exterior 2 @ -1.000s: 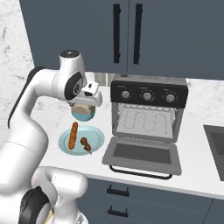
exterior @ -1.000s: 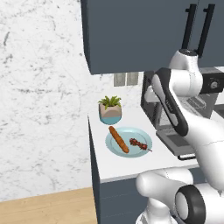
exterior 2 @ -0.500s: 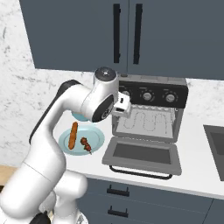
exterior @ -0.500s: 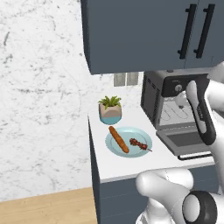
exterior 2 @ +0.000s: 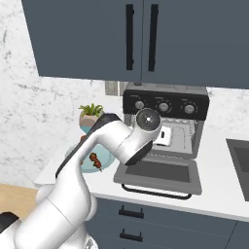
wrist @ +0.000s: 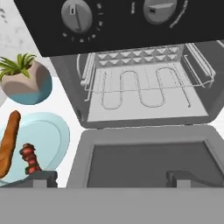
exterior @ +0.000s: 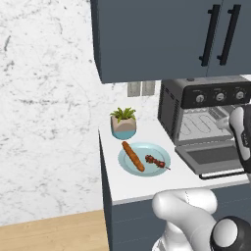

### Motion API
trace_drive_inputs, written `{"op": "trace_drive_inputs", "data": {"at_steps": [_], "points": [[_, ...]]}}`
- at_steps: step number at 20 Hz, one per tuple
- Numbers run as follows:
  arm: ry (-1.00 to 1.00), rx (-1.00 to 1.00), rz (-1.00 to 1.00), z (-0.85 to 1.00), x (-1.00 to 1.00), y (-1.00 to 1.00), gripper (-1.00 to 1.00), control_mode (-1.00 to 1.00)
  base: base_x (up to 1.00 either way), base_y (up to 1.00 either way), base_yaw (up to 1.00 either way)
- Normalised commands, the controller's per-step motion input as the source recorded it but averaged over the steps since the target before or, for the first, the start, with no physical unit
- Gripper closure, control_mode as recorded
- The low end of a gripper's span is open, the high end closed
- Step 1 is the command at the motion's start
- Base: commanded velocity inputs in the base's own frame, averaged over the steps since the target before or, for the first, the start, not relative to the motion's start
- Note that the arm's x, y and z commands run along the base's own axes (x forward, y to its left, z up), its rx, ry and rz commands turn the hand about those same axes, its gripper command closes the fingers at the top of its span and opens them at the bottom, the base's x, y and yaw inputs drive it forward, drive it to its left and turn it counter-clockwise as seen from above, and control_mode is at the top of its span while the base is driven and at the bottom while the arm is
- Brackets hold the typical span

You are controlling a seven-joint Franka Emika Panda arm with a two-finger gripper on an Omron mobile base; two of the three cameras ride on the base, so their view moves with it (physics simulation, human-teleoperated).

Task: Pick up the kebab skewer and baguette bread, and place them inside the toaster oven. Close the toaster oven door and start by setting the timer.

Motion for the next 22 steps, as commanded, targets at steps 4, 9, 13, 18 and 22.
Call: {"op": "trace_drive_inputs", "data": {"at_steps": [4,9,13,18,22], "points": [[-0.1,0.0,0.0,-0.12,0.28,-0.4,-1.0,-1.0,0.0,0.0,0.0],[-0.07,0.0,0.0,-0.03,0.3,-0.32,-1.0,-1.0,0.0,0.0,0.0],[-0.07,0.0,0.0,-0.01,0.4,-0.31,-1.0,-1.0,0.0,0.0,0.0],[-0.05,0.0,0.0,-0.07,0.59,-0.08,-1.0,-1.0,0.0,0.0,0.0],[-0.07,-0.03,0.0,-0.31,0.26,0.05,-1.0,-1.0,0.0,0.0,0.0]]}}
